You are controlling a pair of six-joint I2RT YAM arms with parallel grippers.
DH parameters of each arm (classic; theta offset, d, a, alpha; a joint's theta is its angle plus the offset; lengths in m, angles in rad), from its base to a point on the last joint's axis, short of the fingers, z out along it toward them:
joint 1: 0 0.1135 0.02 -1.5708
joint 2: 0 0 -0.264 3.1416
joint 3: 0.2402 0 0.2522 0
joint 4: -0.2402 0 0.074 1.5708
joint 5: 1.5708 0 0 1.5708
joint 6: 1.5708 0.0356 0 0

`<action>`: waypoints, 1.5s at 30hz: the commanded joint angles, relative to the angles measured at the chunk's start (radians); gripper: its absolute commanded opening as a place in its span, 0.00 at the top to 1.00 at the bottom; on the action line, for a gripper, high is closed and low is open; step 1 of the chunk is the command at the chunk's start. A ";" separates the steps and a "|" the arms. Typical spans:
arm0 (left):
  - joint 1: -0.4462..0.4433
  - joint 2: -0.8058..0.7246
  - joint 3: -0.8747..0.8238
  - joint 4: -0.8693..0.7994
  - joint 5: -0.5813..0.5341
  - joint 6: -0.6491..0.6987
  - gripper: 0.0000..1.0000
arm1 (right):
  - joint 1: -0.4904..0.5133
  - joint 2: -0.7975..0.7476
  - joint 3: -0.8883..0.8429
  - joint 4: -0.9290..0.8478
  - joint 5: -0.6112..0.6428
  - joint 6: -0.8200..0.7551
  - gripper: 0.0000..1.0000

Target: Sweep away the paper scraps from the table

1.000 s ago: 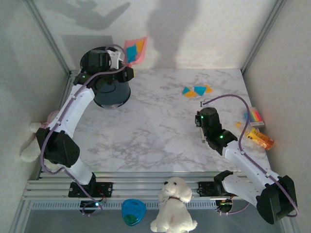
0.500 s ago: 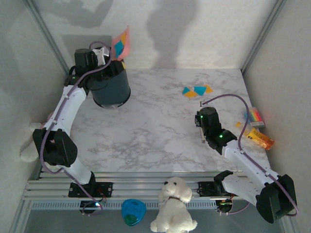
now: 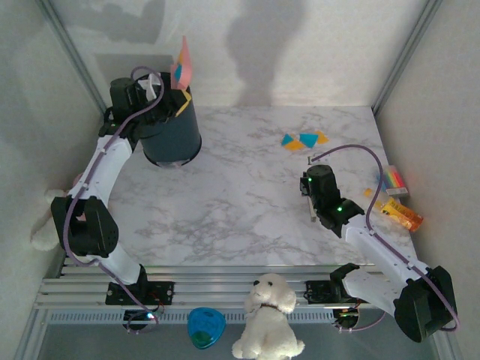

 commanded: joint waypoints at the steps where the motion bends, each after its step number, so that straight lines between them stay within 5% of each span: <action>1: 0.008 -0.002 -0.025 0.112 0.038 -0.092 1.00 | -0.003 0.000 0.034 0.008 0.001 0.014 1.00; 18: 0.025 -0.016 -0.170 0.387 0.001 -0.391 1.00 | -0.003 -0.006 0.021 0.005 0.001 0.022 1.00; 45: 0.036 -0.020 -0.432 1.115 -0.094 -1.012 1.00 | -0.002 0.000 0.017 0.002 0.001 0.035 1.00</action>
